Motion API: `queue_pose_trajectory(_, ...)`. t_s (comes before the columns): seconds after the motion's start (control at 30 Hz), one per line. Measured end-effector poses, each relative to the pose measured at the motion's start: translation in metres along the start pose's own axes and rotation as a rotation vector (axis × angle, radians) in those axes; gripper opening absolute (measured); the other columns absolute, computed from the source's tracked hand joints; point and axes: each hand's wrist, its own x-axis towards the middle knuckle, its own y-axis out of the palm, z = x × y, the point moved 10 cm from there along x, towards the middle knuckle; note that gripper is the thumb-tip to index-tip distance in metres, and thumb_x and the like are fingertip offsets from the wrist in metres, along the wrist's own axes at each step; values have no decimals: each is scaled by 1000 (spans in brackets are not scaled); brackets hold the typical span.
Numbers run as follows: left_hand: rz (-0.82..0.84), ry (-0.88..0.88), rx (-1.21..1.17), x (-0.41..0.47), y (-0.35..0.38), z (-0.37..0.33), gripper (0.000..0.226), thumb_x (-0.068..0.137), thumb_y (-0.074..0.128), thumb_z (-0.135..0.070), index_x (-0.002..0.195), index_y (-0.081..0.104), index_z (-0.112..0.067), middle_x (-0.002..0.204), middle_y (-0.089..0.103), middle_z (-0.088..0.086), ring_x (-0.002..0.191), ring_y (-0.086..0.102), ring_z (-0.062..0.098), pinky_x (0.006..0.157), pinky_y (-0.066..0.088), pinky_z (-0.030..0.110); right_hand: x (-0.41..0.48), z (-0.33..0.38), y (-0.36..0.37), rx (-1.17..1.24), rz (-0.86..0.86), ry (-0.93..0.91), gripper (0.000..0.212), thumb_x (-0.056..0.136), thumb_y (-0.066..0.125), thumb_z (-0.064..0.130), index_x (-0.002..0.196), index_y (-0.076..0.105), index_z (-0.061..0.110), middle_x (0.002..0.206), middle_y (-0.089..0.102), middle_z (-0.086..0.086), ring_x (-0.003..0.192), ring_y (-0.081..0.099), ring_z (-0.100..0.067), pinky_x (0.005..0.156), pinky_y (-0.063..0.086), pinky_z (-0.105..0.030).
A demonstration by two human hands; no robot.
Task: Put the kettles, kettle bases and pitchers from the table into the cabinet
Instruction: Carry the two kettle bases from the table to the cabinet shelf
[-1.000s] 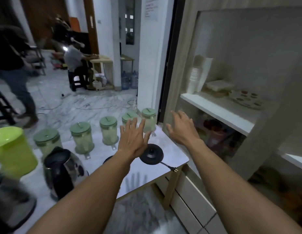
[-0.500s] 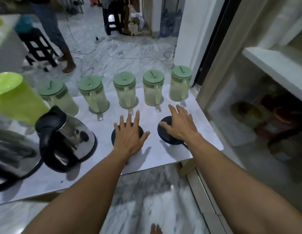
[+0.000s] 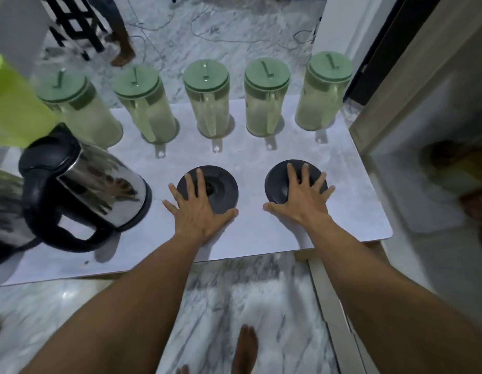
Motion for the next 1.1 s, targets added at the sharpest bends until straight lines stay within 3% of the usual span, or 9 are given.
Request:
queue_pose_trajectory(0.1, 23, -16, -1, 1, 7, 0, 132, 58, 47, -95, 151, -27, -36, 164, -23, 3, 146, -20, 48, 111, 1, 72, 1, -11, 12, 62, 15, 60, 132, 70, 62, 86, 162, -6, 22, 170, -15, -11, 151, -11, -53, 117, 5, -73)
queue_pose_trajectory(0.23, -28, -29, 3, -1, 5, -1, 129, 60, 47, -93, 157, -7, -28, 166, -15, 3, 148, -12, 46, 114, 10, 68, 1, -21, 9, 168, -79, 84, 133, 65, 69, 82, 159, 11, 9, 170, -6, -16, 156, -7, -41, 122, 7, -64)
queue_pose_trajectory(0.4, -95, -6, 8, -2, -1, -4, 119, 59, 52, -88, 151, 15, -22, 166, 0, 2, 147, 2, 47, 109, 26, 60, -1, -28, 16, 185, -70, 146, 128, 62, 66, 85, 158, 11, 21, 170, -12, -9, 153, -10, -49, 117, 5, -72)
queue_pose_trajectory(0.6, -112, 12, 19, -6, -3, -10, 116, 61, 57, -82, 150, 17, -20, 166, 8, 1, 146, 5, 46, 104, 30, 56, -6, -25, 10, 276, -184, 105, 114, 62, 70, 76, 151, 21, 25, 171, 7, 4, 151, 4, -47, 119, 20, -59)
queue_pose_trajectory(0.73, -104, 12, 9, -9, -4, -11, 118, 59, 60, -81, 152, 17, -22, 166, 9, -3, 147, 2, 44, 104, 29, 56, -8, -25, 7, 311, -192, 106, 127, 58, 70, 75, 157, 7, 25, 162, 33, -2, 151, 4, -43, 117, 27, -55)
queue_pose_trajectory(0.83, -106, 39, 18, -10, -8, -16, 116, 58, 64, -78, 150, 19, -24, 165, 11, -4, 147, 3, 44, 103, 30, 56, -9, -25, 2, 286, -194, 101, 128, 58, 71, 73, 158, 9, 23, 157, 39, -4, 149, 9, -42, 112, 33, -54)
queue_pose_trajectory(0.97, -120, 48, -9, -15, -15, -23, 116, 58, 68, -74, 150, 17, -24, 164, 14, -3, 147, 2, 43, 104, 30, 56, -11, -26, -2, 275, -173, 99, 121, 60, 75, 66, 157, 16, 23, 160, 31, -8, 149, 8, -43, 112, 34, -54)
queue_pose_trajectory(1.1, -134, 53, -48, -17, -17, -24, 117, 56, 69, -75, 147, 15, -25, 161, 24, -2, 146, 4, 42, 104, 31, 56, -9, -21, -3, 157, -177, 35, 113, 61, 74, 69, 151, 23, 24, 170, 2, 0, 147, 11, -48, 110, 32, -55)
